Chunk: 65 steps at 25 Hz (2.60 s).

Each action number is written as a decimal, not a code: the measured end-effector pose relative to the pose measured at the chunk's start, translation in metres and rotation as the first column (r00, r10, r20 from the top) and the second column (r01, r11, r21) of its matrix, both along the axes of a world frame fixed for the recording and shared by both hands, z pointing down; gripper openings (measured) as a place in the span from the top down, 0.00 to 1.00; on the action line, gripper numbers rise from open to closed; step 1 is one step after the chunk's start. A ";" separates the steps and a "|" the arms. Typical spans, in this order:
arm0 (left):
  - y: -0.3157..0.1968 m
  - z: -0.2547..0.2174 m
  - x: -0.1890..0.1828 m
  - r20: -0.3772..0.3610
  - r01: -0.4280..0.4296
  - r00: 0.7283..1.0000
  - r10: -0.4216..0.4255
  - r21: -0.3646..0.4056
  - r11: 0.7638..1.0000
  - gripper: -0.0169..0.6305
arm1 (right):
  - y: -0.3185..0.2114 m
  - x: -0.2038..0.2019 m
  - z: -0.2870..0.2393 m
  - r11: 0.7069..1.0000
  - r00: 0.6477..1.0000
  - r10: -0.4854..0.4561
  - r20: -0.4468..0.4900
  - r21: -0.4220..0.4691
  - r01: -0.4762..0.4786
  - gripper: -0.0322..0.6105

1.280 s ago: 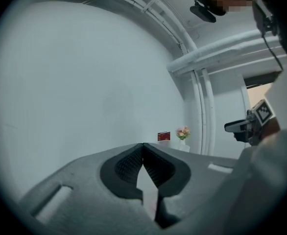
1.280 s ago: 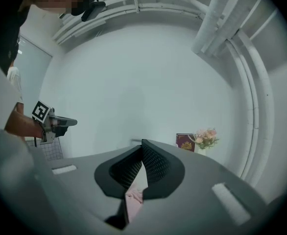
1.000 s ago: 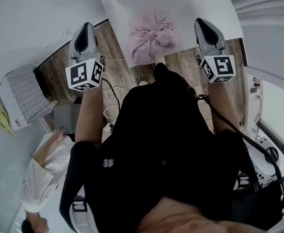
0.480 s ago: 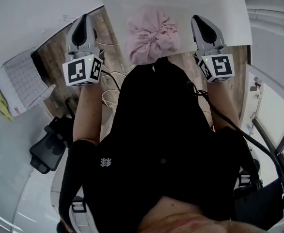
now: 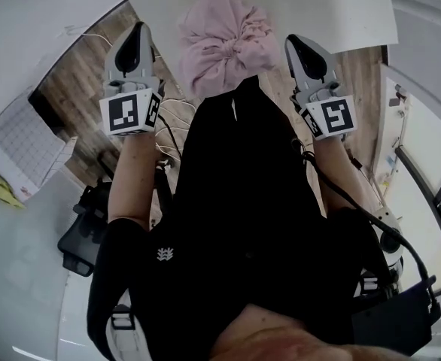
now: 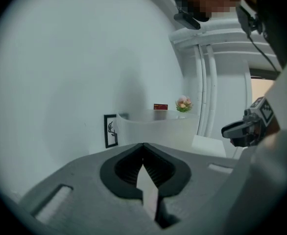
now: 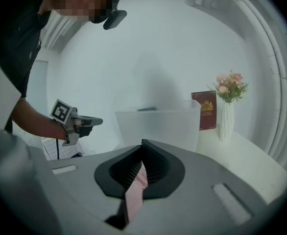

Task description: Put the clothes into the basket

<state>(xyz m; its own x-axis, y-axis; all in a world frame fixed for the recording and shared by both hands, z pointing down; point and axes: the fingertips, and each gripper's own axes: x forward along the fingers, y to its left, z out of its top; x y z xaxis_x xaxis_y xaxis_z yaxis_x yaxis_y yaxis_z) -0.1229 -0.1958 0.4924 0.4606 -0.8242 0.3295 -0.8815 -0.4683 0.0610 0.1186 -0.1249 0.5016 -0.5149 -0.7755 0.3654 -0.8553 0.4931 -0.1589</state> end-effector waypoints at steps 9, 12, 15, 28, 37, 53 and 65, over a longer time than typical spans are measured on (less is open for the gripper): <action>-0.004 0.015 0.021 -0.023 -0.041 0.999 0.041 -0.023 0.999 0.97 | 0.029 -0.024 0.009 0.991 0.991 -0.130 -0.015 -0.015 0.130 0.66; -0.005 0.016 0.016 -0.026 -0.038 0.999 0.037 -0.032 0.999 0.97 | 0.029 -0.044 0.017 0.982 0.982 -0.187 -0.015 -0.025 0.186 0.41; 0.003 0.022 0.021 -0.017 -0.044 0.999 0.043 -0.045 0.998 0.98 | 0.033 -0.051 0.031 0.973 0.972 -0.231 -0.034 -0.032 0.230 0.21; 0.010 0.062 0.030 0.011 -0.021 1.000 0.023 -0.098 0.995 0.97 | 0.036 -0.058 0.108 0.922 0.938 -0.347 0.011 -0.179 0.343 0.33; 0.001 0.038 0.012 0.008 0.019 1.000 -0.019 -0.055 0.998 0.97 | 0.035 -0.056 0.089 0.910 0.930 -0.366 0.024 -0.200 0.363 0.66; -0.006 -0.031 -0.007 -0.011 0.038 0.999 -0.038 0.052 0.998 0.98 | 0.031 -0.083 0.003 0.894 0.895 -0.446 -0.014 -0.056 0.444 0.78; -0.014 -0.097 -0.015 -0.028 0.045 0.999 -0.042 0.151 0.987 0.97 | 0.027 -0.083 -0.071 0.894 0.895 -0.446 -0.022 0.018 0.447 0.78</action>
<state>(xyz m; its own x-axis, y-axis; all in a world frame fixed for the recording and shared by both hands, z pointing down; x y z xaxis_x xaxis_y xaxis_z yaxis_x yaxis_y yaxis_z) -0.1379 -0.2102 0.3953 0.4297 -0.8832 0.1880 -0.9003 -0.4351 0.0138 0.0356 -0.0974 0.4306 -0.8031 -0.4732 0.3620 -0.5465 0.8271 -0.1314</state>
